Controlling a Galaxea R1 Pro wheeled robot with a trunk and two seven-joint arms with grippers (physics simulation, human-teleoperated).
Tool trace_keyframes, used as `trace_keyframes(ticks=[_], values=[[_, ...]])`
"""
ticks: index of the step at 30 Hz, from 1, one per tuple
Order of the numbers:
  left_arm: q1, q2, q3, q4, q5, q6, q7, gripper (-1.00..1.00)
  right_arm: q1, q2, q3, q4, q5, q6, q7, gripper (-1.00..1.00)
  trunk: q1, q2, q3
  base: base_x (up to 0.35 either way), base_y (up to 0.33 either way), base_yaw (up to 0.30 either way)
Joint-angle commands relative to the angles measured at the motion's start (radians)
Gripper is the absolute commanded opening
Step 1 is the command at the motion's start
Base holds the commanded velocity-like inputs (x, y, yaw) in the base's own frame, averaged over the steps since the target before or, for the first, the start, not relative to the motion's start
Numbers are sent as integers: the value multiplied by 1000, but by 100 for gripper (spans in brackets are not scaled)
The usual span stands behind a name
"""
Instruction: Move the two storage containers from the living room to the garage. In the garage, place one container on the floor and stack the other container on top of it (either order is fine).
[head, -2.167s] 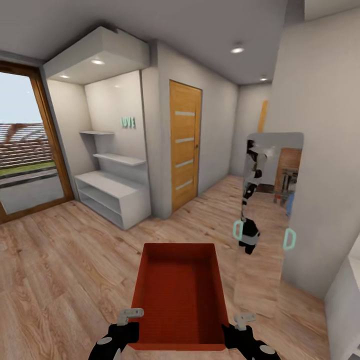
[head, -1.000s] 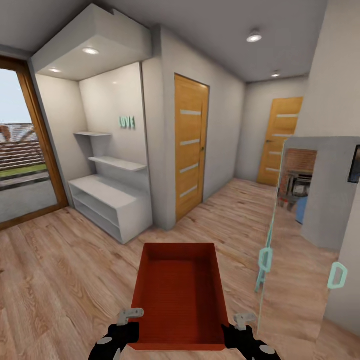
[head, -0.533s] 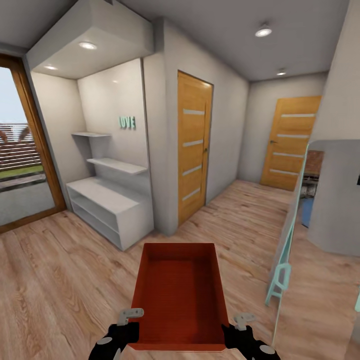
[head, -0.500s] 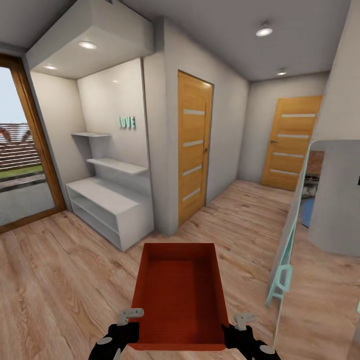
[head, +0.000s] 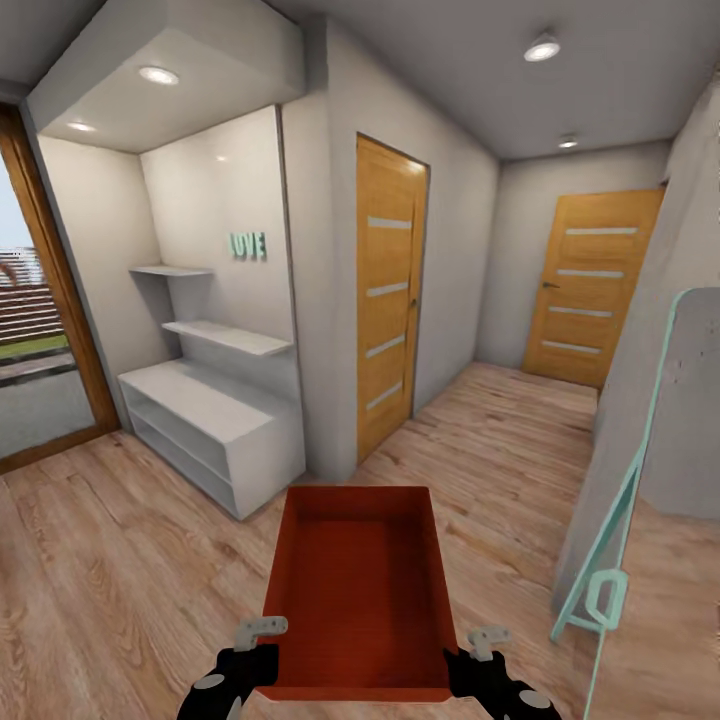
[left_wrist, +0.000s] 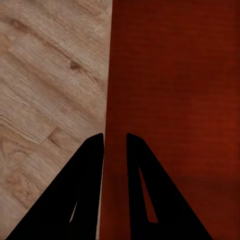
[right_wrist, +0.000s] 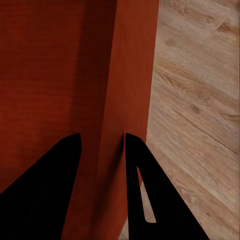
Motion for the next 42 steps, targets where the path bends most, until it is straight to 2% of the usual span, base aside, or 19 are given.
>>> trace_keyframes(ticks=[1, 42], values=[[-1, 0, 49, -12, -3, 6, 4, -100, 0, -2, 24, 0, 75, -2, 23, -100, 1, -1, -1, 329, 96, -228], [-1, 0, 49, -12, -2, 6, 4, -100, 0, -2, 24, 0, 77, -2, 23, -100, 1, -1, 2, 325, 122, -268]])
